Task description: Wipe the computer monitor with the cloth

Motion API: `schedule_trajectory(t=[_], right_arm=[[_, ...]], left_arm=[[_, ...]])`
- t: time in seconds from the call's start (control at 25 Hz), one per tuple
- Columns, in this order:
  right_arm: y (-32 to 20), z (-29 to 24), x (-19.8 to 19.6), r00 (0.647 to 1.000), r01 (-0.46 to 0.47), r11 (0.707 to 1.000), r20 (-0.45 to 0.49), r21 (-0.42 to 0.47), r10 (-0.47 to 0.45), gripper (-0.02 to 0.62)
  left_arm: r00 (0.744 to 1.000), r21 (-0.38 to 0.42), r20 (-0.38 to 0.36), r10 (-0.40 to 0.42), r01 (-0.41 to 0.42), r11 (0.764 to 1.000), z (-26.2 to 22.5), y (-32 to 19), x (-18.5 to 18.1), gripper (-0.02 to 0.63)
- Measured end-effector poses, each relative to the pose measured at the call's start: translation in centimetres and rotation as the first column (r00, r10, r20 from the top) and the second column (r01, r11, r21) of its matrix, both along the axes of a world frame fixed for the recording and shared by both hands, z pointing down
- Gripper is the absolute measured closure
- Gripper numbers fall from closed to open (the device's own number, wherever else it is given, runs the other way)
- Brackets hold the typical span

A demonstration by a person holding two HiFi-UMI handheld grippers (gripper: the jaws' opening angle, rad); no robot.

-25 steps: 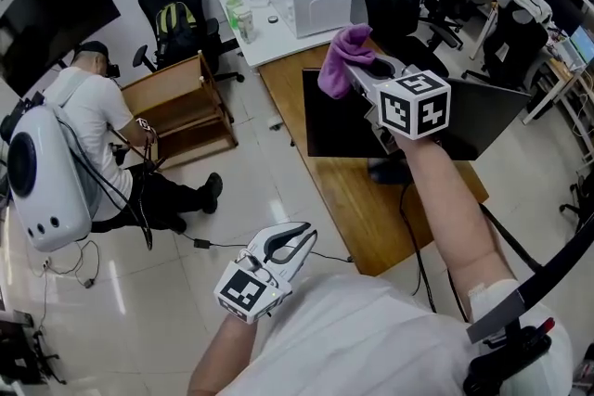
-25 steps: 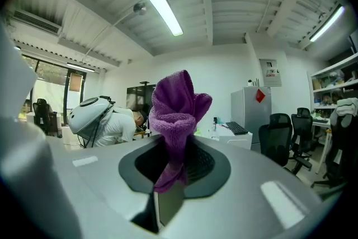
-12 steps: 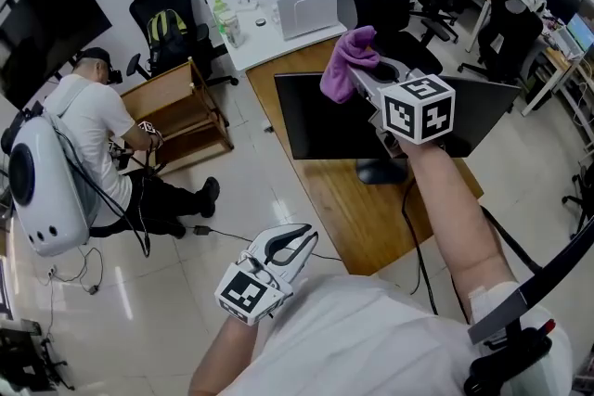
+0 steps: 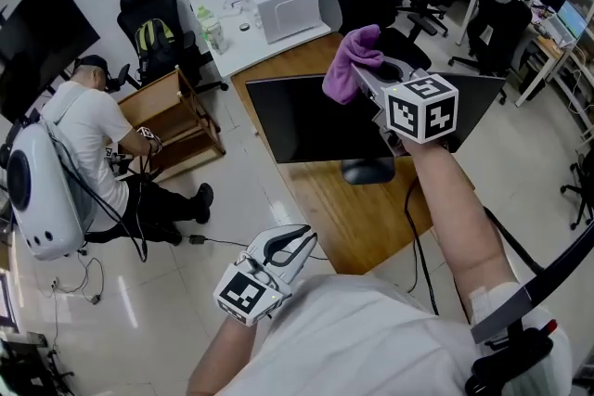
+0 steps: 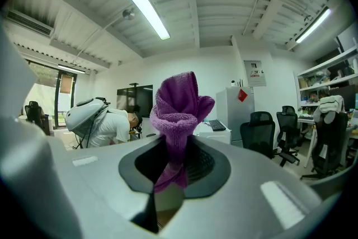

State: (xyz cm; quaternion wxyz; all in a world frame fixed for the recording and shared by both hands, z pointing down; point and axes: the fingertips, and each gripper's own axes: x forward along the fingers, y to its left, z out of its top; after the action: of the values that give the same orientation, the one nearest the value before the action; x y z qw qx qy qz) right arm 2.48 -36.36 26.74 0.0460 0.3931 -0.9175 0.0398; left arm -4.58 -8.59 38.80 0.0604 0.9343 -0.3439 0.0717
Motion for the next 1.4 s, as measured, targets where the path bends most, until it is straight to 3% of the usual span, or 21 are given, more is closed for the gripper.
schedule_trajectory(t=[1.4], right_arm=[[-0.9,0.3,18.1,0.982,-0.187,0.982,0.003,0.000,0.187,0.535]], left_arm=[[0.986,0.012,0.008,0.166,-0.166,0.986,0.9,-2.4,11.3,0.532]])
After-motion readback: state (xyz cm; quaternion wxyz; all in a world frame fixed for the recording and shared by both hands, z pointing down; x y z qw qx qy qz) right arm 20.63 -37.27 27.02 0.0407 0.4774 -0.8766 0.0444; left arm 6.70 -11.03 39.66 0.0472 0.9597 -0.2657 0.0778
